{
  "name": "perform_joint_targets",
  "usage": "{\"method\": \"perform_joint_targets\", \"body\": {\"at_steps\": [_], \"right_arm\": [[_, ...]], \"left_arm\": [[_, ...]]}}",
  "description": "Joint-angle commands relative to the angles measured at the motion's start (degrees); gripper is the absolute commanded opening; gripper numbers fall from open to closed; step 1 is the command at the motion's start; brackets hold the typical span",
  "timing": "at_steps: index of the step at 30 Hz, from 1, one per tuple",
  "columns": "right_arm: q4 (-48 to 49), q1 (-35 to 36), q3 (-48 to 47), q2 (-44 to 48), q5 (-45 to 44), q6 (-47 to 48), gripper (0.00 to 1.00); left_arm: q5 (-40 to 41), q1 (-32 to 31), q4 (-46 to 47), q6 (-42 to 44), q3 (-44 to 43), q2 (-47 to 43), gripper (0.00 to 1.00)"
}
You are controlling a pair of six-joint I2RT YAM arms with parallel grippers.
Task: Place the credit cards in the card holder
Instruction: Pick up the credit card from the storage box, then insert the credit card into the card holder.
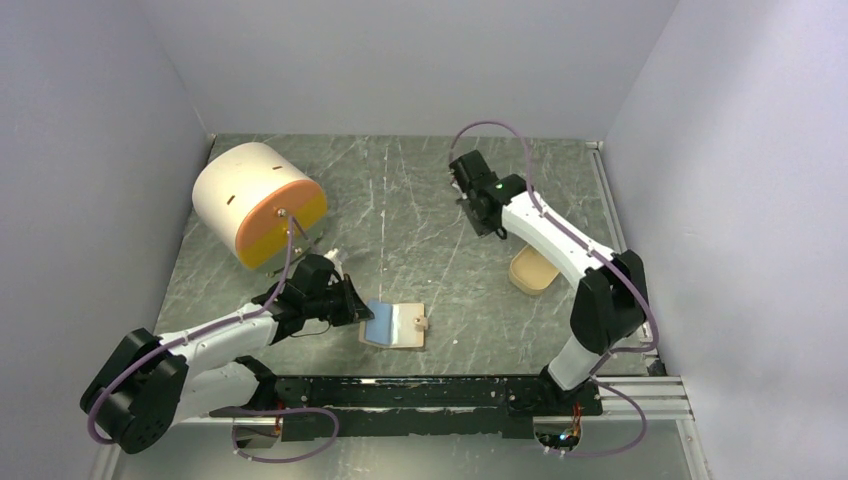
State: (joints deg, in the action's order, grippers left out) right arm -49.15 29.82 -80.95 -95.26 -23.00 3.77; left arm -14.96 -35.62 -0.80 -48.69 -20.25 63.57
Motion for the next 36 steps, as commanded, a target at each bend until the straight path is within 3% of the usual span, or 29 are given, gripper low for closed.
{"method": "perform_joint_targets", "body": {"at_steps": [1, 6, 12, 16, 21, 25, 26, 27, 28, 29, 33, 36], "right_arm": [[4.0, 5.3, 2.2, 5.0, 7.8, -8.2, 0.00], [9.9, 6.8, 4.2, 9.4, 15.3, -17.3, 0.00], [32.2, 10.0, 22.3, 20.5, 32.7, -31.7, 0.00], [49.8, 11.7, 36.4, 25.0, 38.1, -43.5, 0.00], [61.0, 13.9, 44.5, 23.8, 41.2, -52.0, 0.00], [65.9, 17.6, 45.5, 19.6, 43.4, -53.9, 0.00], [66.5, 18.7, 45.4, 18.6, 43.1, -54.0, 0.00], [67.5, 20.0, 45.7, 17.8, 42.9, -54.1, 0.00], [67.6, 20.6, 45.9, 17.0, 42.3, -54.2, 0.00], [67.6, 20.8, 46.2, 16.1, 41.6, -54.0, 0.00], [70.0, 20.7, 48.8, 12.1, 39.6, -51.2, 0.00], [71.5, 20.6, 49.8, 10.8, 39.9, -49.3, 0.00]], "left_arm": [[2.8, -0.3, 0.2, -0.8, -0.9, 0.1, 0.09], [2.9, -0.2, 2.7, -3.9, 0.7, -1.2, 0.09], [3.7, -0.3, 4.4, -6.2, 1.2, -1.2, 0.09], [5.9, -0.3, 1.3, -5.0, 0.1, -0.4, 0.20], [6.4, -0.4, 0.0, -4.5, -0.3, -0.6, 0.31], [6.1, -0.3, 0.1, -4.4, -0.4, -0.8, 0.31], [6.1, -0.3, 0.1, -4.3, -0.5, -0.6, 0.28], [6.2, -0.3, 0.1, -4.1, -0.7, -0.4, 0.16], [6.1, -0.3, 0.3, -3.9, -0.7, -0.2, 0.10], [5.9, -0.3, 0.4, -3.7, -0.7, 0.0, 0.09], [5.3, -0.3, 0.8, -2.8, -0.6, 0.4, 0.10], [6.3, -0.3, -2.0, -2.6, -1.1, 1.1, 0.26]]}}
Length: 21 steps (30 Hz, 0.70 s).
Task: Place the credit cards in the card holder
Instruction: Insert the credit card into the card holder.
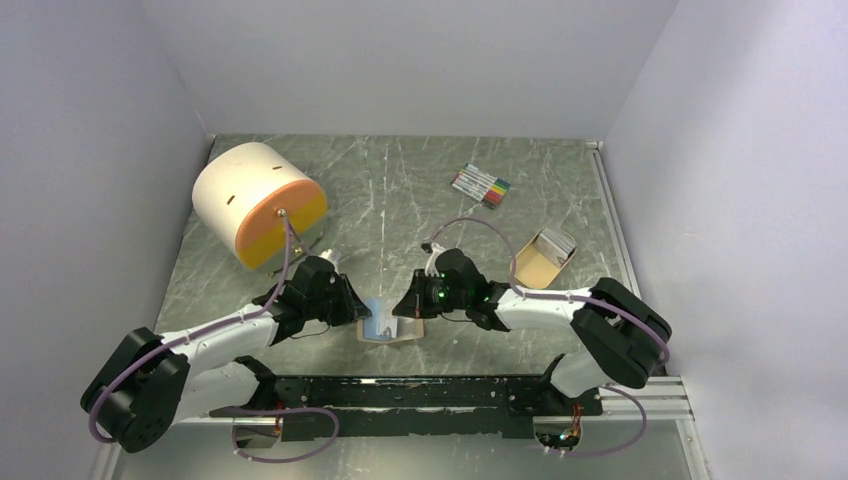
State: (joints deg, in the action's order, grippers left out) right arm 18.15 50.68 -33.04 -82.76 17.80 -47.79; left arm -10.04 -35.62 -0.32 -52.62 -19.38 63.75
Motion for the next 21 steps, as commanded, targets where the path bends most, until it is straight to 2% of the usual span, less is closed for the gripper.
{"method": "perform_joint_targets", "body": {"at_steps": [1, 4, 6, 10, 14, 17, 21], "right_arm": [[4.6, -0.2, 2.2, -2.1, -0.7, 2.0, 0.00], [4.6, -0.3, 2.9, -2.6, -1.7, 2.1, 0.00], [5.5, -1.5, 3.6, -3.1, -0.9, 2.3, 0.00], [6.3, -3.7, 4.2, -2.8, 2.2, 2.5, 0.00], [4.5, -5.1, 4.5, -1.8, 2.2, 3.2, 0.00], [5.0, -5.6, 5.0, -1.9, 2.2, 2.8, 0.00], [5.7, -6.0, 5.2, -2.9, 2.7, 2.0, 0.00]], "left_arm": [[1.8, -0.3, -3.3, 1.6, -2.4, 1.3, 0.29], [2.4, -0.3, -4.4, 1.8, -2.8, 1.5, 0.28], [2.3, -0.3, -4.1, 1.8, -2.7, 1.1, 0.17], [1.6, -0.3, -2.9, 2.1, -2.4, 0.8, 0.09], [1.5, -0.3, -2.9, 2.3, -2.5, 1.7, 0.09], [1.2, -0.3, -2.8, 1.9, -2.1, 1.7, 0.19], [1.5, -0.3, -3.3, 1.8, -1.9, 0.8, 0.19]]}}
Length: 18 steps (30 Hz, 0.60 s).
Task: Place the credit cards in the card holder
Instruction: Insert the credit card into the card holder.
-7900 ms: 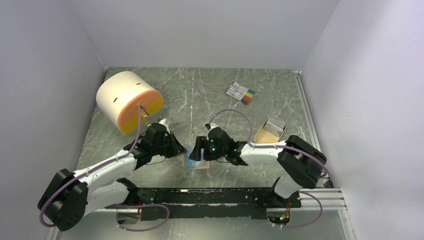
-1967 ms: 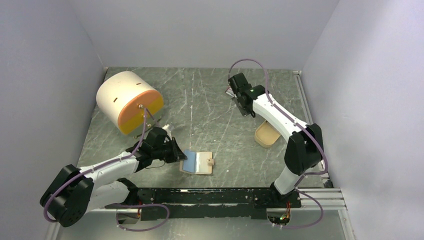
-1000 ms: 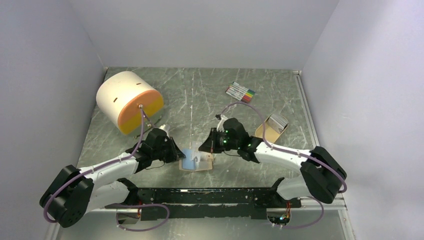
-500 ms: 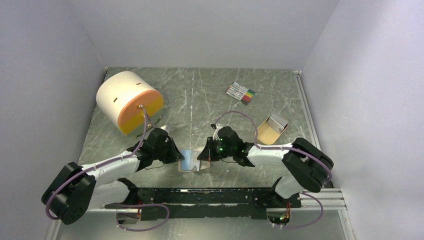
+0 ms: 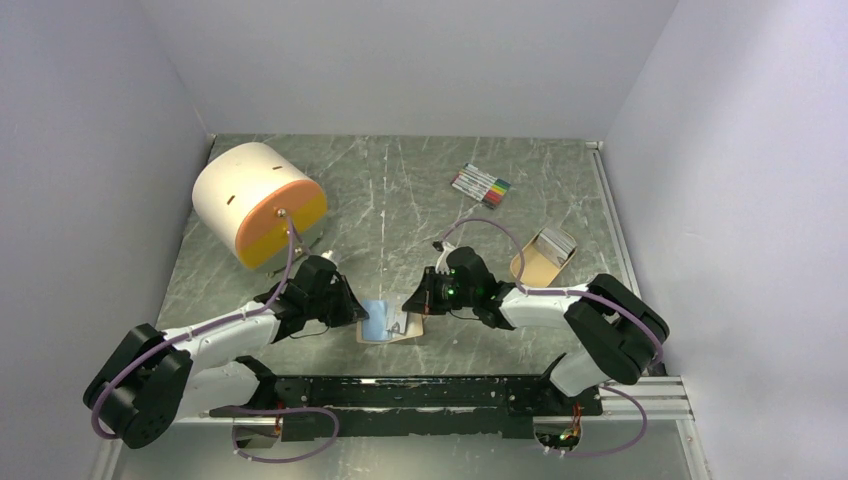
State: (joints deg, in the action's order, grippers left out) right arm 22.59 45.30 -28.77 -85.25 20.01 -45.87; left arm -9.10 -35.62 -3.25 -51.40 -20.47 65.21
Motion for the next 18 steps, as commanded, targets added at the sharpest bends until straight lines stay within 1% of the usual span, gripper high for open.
{"method": "perform_joint_targets", "body": {"at_steps": [1, 6, 15, 18], "right_arm": [[2.3, -0.8, 1.6, -0.1, 0.6, -0.5, 0.00], [4.0, -1.3, 3.3, 0.5, -0.5, -1.5, 0.00], [10.5, -1.9, 4.7, -3.4, 3.6, -3.5, 0.00], [10.6, -1.9, 5.0, -3.6, 3.6, -3.5, 0.00]], "left_arm": [[0.6, -0.3, -0.5, 0.6, -0.8, -0.9, 0.19], [0.9, -0.3, -0.7, 0.3, -0.6, -1.0, 0.17], [0.7, -0.3, -0.4, 0.4, -0.7, -0.6, 0.20], [0.8, -0.4, -0.1, 0.2, -0.4, -0.6, 0.21]]}}
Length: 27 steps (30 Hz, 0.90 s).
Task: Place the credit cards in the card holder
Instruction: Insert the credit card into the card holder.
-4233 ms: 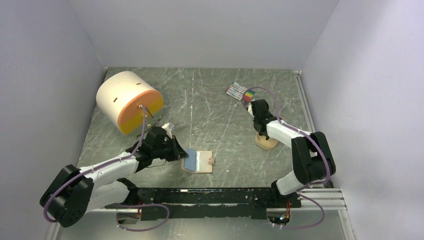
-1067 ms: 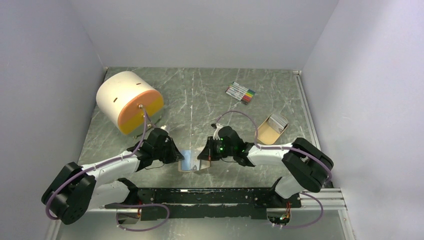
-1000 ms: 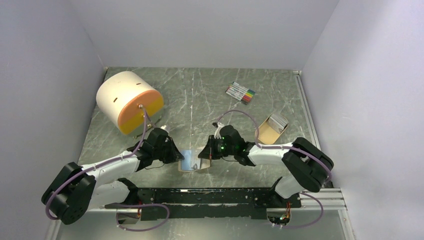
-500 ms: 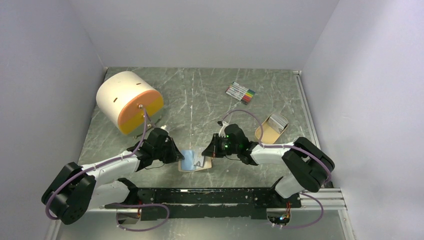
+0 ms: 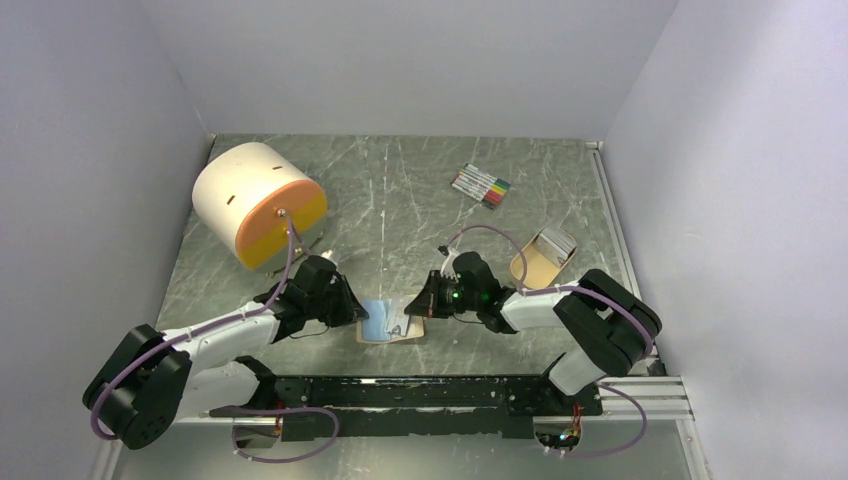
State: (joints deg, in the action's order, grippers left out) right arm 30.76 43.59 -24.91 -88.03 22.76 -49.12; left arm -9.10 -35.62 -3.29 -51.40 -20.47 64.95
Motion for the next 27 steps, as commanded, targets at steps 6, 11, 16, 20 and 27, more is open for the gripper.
{"method": "perform_joint_targets", "body": {"at_steps": [6, 11, 16, 20, 27], "right_arm": [[2.8, -0.4, 1.5, -1.3, 0.7, -0.8, 0.00], [5.3, -0.7, 3.3, -0.8, -1.2, -1.4, 0.00], [6.6, -1.5, 3.9, -0.2, -2.6, -2.1, 0.00], [7.6, -1.5, 4.1, 0.1, -3.2, -2.6, 0.00], [8.4, -1.6, 3.7, -0.9, -3.8, -2.6, 0.00]], "left_arm": [[0.9, -0.4, -0.3, 0.2, -0.7, -0.4, 0.23], [0.8, -0.4, -0.1, 0.2, -0.5, -0.2, 0.23], [0.8, -0.3, -0.2, 0.2, -0.5, -0.5, 0.23], [1.0, -0.3, -0.3, 0.2, -0.4, -0.7, 0.24], [0.5, -0.3, 0.2, 0.1, -0.4, -0.2, 0.26]]}}
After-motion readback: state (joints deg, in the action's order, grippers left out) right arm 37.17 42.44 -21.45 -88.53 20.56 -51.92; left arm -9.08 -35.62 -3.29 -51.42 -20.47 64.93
